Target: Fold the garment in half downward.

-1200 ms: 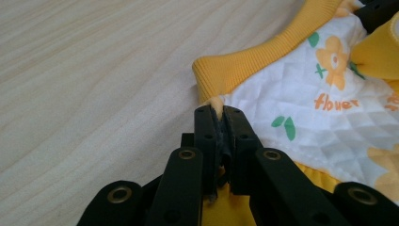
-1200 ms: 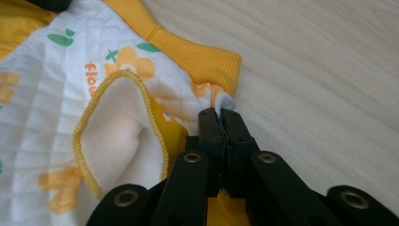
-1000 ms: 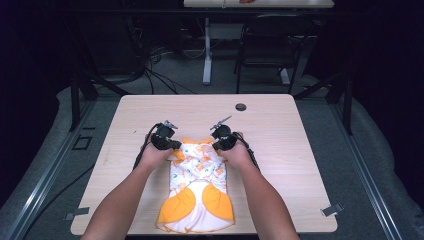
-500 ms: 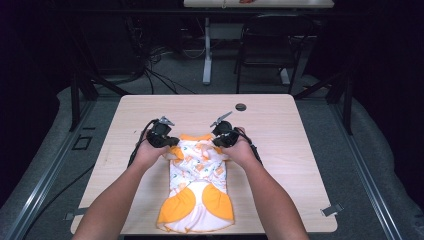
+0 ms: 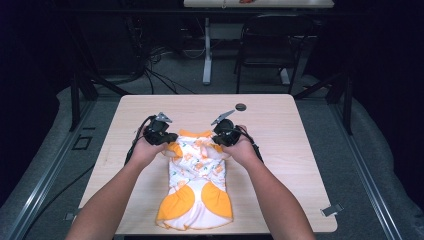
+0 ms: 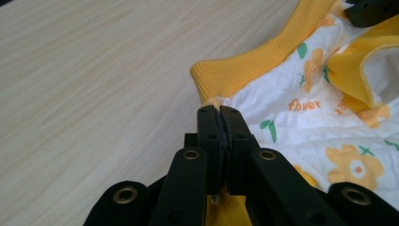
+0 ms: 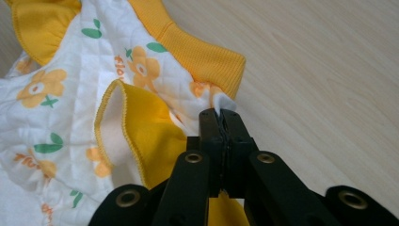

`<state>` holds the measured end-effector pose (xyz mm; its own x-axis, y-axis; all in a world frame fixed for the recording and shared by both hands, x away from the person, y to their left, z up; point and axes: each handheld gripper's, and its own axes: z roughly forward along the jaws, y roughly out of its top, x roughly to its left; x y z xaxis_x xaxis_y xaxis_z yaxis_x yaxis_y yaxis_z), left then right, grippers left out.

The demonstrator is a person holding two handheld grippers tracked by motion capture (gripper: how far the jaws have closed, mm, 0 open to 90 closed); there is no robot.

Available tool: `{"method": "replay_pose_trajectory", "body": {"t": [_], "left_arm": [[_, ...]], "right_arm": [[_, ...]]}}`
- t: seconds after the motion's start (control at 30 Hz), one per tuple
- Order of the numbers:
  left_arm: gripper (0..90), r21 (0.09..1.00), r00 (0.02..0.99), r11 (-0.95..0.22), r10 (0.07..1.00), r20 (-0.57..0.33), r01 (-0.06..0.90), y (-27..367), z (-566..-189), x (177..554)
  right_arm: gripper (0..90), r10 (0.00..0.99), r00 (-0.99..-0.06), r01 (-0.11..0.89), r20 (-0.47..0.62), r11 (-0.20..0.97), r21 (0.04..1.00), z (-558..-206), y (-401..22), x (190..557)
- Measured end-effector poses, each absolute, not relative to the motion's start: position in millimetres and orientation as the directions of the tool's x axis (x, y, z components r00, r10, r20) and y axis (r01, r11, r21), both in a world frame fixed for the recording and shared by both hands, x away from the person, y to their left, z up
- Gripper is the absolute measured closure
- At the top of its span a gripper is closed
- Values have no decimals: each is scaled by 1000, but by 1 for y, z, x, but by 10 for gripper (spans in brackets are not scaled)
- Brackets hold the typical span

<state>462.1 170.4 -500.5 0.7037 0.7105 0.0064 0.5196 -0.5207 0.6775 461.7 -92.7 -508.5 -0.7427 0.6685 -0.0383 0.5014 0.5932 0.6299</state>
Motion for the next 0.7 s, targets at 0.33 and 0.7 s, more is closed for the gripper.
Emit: {"method": "replay_pose_trajectory", "body": {"t": [0.33, 0.7], "left_arm": [[879, 723, 702, -508, 711, 46, 468, 174, -470, 461], [880, 763, 699, -527, 701, 142, 374, 173, -441, 453]], "right_arm": [[886, 656, -748, 427, -104, 595, 681, -471, -94, 459], [889, 634, -747, 328, -201, 614, 718, -444, -93, 450]]}}
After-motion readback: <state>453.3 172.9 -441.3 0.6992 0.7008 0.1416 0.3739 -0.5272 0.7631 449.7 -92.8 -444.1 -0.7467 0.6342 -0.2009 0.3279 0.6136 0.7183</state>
